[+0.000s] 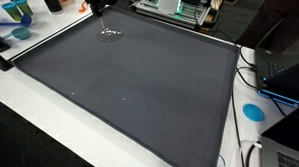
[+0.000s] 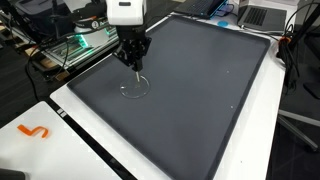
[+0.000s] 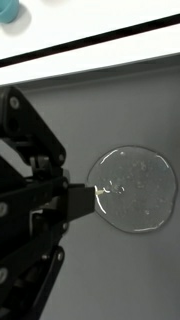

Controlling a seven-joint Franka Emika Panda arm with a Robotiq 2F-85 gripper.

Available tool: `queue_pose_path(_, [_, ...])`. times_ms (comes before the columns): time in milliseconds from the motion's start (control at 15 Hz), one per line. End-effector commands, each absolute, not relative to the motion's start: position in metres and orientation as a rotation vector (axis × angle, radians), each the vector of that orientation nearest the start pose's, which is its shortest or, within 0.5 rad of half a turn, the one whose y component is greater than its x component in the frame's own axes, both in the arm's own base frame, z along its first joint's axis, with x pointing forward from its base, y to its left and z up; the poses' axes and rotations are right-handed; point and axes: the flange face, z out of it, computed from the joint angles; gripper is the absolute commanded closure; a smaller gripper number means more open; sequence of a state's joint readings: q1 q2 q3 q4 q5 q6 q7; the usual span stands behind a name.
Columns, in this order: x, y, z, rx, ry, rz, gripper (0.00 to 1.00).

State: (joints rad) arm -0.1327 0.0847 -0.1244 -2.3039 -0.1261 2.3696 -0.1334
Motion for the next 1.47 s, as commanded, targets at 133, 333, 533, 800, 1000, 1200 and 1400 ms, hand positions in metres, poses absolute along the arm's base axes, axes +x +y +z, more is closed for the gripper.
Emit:
queue_pose_path(133, [0.496,-0.103,0.326,-3.315,0.106,0.147,0.96])
queue_pose_path(333, [0.499,-0.079,0.329,-3.365,0.122,0.155,0.96])
queue_pose_path(533, [0.506,-0.055,0.327,-3.427,0.132,0.134,0.96])
queue_pose_path(800, [0.517,-0.032,0.318,-3.531,0.205,0.106,0.96])
queue_pose_path(1000, [0.525,-0.022,0.309,-3.608,0.274,0.080,0.96])
queue_pose_path(1200, [0.531,-0.016,0.298,-3.671,0.338,0.070,0.96])
queue_pose_path(1400, [0.537,-0.011,0.286,-3.716,0.403,0.070,0.96])
